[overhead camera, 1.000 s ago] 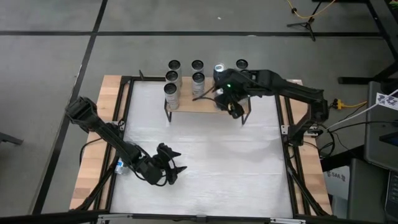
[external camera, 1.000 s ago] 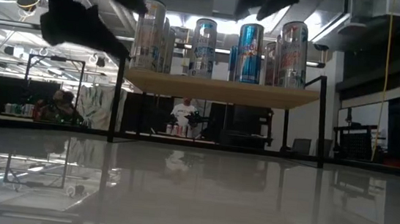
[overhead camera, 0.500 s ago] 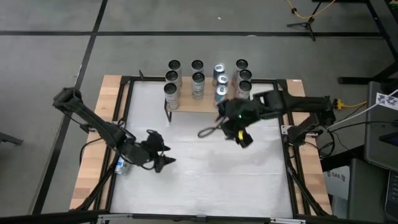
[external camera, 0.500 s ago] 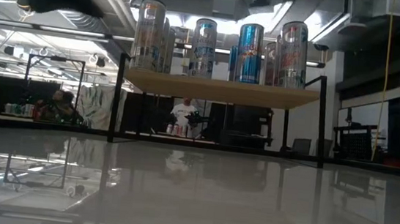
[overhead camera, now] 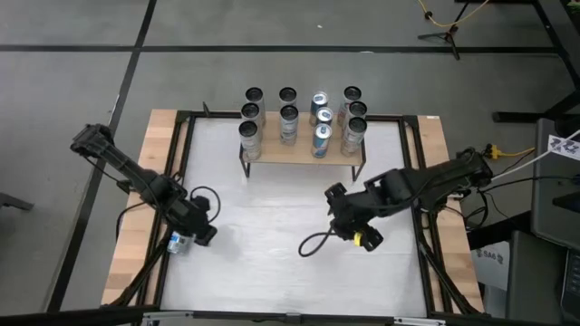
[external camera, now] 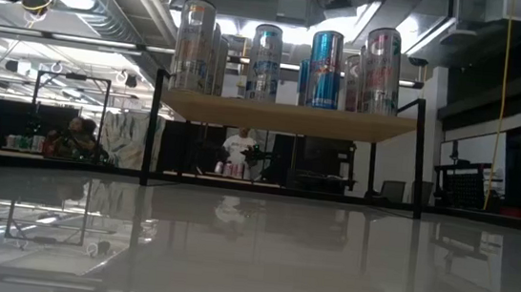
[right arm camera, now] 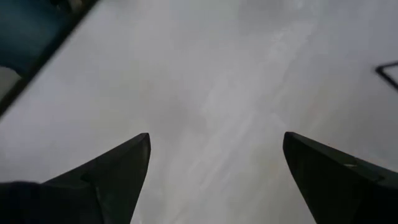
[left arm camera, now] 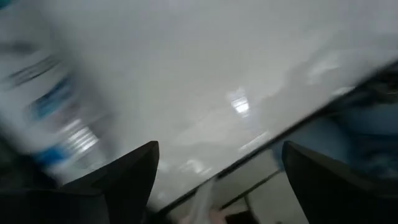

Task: Sort soda cans
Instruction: Put the white blue soda can on the shelf and align with other white blue soda cans

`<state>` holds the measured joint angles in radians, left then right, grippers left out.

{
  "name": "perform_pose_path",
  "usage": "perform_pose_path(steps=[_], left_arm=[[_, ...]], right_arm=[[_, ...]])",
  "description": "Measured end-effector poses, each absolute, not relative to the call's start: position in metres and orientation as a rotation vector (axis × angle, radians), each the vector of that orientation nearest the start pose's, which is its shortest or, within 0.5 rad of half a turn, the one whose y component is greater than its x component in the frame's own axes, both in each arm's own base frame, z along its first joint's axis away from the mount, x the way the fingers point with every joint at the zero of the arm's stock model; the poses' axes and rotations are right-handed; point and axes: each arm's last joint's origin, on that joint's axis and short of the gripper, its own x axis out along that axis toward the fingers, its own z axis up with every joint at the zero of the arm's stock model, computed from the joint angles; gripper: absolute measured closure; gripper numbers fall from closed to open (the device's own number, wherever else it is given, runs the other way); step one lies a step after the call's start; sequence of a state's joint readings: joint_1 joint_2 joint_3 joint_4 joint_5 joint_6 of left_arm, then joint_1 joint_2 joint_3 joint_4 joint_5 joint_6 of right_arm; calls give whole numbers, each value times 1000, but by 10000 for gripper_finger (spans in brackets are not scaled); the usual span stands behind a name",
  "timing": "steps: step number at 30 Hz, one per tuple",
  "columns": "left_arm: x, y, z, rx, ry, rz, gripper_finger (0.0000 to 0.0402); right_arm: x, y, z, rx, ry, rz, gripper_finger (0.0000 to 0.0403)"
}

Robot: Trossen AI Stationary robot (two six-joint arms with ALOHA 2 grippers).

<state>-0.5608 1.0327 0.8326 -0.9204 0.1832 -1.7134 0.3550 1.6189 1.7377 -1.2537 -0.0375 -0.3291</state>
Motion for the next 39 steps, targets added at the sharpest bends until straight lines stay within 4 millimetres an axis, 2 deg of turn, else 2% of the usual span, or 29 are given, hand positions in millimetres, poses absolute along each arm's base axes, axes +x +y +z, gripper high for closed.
perform_pose_path(steps=[6, 9, 13, 22, 39], left_arm=[[127, -95, 246, -1144, 1516, 673, 68], [120, -93, 243, -1083, 1498, 801, 68], [117, -93, 240, -1031, 1473, 874, 68], [124, -98, 230, -908, 1393, 947, 68], [145, -116, 191, -720, 1462, 1151, 68]], right_arm=[[292, 109, 345, -456, 1119, 459, 40], [292, 110, 336, -442, 1141, 449, 40], [293, 110, 326, -429, 1163, 440, 40], [293, 110, 314, -431, 1183, 440, 40], [292, 109, 310, -430, 1196, 439, 40]])
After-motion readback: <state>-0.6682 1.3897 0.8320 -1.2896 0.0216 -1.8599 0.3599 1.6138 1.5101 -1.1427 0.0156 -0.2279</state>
